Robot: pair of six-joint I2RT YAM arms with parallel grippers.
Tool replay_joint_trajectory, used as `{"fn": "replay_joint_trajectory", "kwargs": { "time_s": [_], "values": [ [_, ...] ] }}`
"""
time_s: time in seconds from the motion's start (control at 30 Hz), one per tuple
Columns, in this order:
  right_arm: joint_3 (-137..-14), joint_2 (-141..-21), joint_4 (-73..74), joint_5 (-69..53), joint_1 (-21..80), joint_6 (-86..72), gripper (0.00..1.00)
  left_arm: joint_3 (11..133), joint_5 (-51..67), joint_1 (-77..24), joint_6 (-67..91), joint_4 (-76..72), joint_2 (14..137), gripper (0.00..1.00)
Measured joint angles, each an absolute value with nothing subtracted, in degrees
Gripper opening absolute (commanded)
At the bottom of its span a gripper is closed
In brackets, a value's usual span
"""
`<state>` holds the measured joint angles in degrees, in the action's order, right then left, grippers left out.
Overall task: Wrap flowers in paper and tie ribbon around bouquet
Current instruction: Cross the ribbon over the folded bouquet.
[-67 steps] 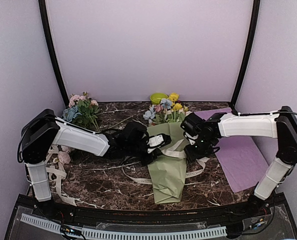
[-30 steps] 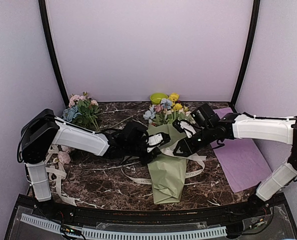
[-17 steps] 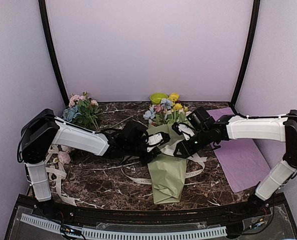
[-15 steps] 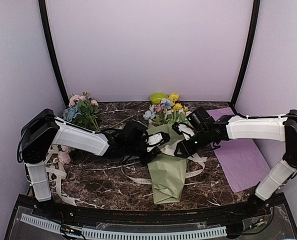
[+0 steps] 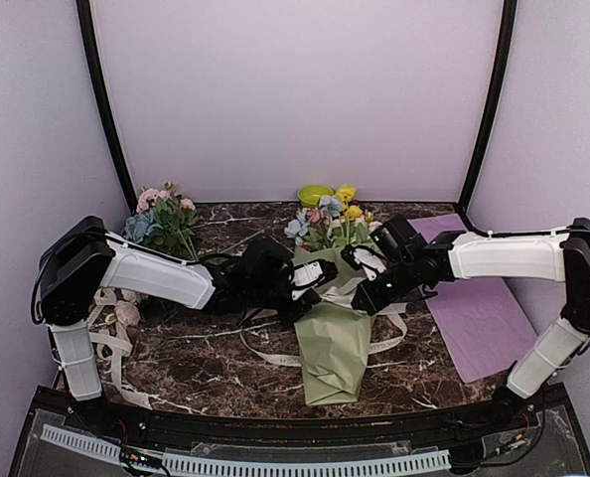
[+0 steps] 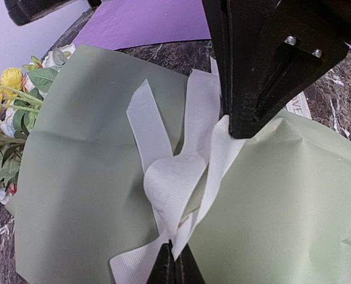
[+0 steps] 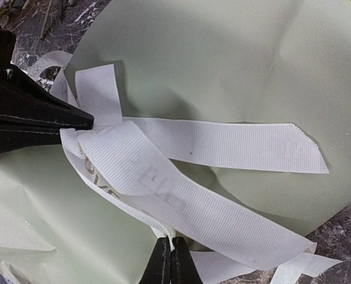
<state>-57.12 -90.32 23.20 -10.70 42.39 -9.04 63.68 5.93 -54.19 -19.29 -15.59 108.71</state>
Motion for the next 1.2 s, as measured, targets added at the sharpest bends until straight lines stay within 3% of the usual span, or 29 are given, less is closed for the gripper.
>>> {"fn": "replay_joint_trajectory", "kwargs": {
  "time_s": [0.53,1.03,1.2],
  "values": [
    [-69.1,-87.9,30.8,-4.7,41.5,-9.0,0.0,63.5,6.7,-54.3,-19.9,-18.7,107.8,0.0],
    [-85.2,-99.4,34.9,1.1,42.5,-1.9,0.0,63.6,6.1,-53.4,-19.9,-21.4,106.7,0.0],
    [-85.4,-102.9,34.5,4.0,42.5,0.4,0.06,63.6,6.1,-53.4,-19.9,-20.4,106.7,0.0]
  ]
}}
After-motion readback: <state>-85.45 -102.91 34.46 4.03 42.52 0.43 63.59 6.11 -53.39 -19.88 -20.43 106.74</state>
